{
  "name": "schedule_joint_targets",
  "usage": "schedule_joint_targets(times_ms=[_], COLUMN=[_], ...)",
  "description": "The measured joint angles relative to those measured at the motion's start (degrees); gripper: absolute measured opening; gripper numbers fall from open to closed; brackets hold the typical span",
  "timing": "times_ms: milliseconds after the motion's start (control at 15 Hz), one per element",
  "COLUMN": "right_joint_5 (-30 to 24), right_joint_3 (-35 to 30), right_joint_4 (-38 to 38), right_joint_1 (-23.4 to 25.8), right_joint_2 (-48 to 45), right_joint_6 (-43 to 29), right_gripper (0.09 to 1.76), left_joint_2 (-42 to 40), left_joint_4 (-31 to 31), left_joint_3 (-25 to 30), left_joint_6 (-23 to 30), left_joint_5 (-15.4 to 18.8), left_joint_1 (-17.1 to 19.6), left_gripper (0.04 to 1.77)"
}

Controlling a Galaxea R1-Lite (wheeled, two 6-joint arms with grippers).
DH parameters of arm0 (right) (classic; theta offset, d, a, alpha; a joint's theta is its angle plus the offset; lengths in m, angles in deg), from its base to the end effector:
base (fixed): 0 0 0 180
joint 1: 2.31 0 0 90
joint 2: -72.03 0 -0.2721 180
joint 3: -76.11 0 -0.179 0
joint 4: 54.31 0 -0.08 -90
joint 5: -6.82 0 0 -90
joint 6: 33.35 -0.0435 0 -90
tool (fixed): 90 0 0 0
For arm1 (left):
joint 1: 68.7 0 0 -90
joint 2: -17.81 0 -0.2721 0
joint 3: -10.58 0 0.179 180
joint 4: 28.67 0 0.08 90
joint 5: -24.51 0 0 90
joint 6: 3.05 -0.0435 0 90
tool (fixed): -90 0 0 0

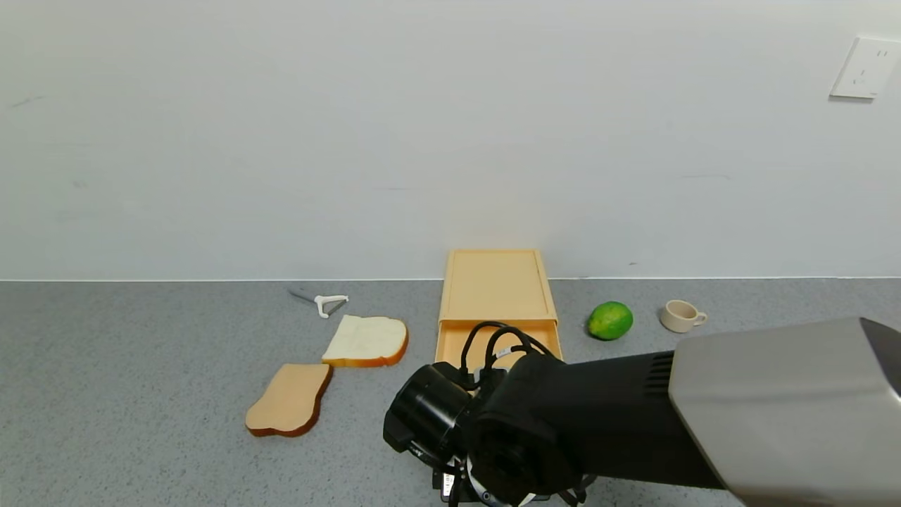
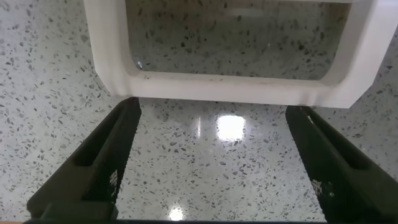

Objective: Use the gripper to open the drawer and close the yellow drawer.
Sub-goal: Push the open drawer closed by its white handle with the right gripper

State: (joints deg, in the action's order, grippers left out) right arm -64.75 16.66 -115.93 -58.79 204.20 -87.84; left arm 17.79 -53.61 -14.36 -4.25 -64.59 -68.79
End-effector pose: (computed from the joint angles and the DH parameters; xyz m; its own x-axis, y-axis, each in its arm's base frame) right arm 0.2285 0.3200 0.0495 0.4146 0.0535 -0.9084 0.0003 0.9983 0.0589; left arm 0.0137 -0.0007 0.0755 0.9999 -0.0173 0.0003 0.0173 0.9996 0.0209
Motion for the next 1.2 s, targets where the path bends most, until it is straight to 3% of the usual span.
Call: schedule_joint_targets(times_ms=[1200], right_joint_5=[3.34], right_joint_3=[1.18], right_joint_4=[4.44], right_joint_1=[3.25], right_joint_2=[0.00], right_joint_6=[6.27], right_gripper=[1.71], left_joint_2=[0.00], left_joint_4=[0.00], left_joint_3=[0.00], left_joint_6=[0.00], left_joint_5=[0.02], left_joint_1=[0.00], left_gripper=[1.72])
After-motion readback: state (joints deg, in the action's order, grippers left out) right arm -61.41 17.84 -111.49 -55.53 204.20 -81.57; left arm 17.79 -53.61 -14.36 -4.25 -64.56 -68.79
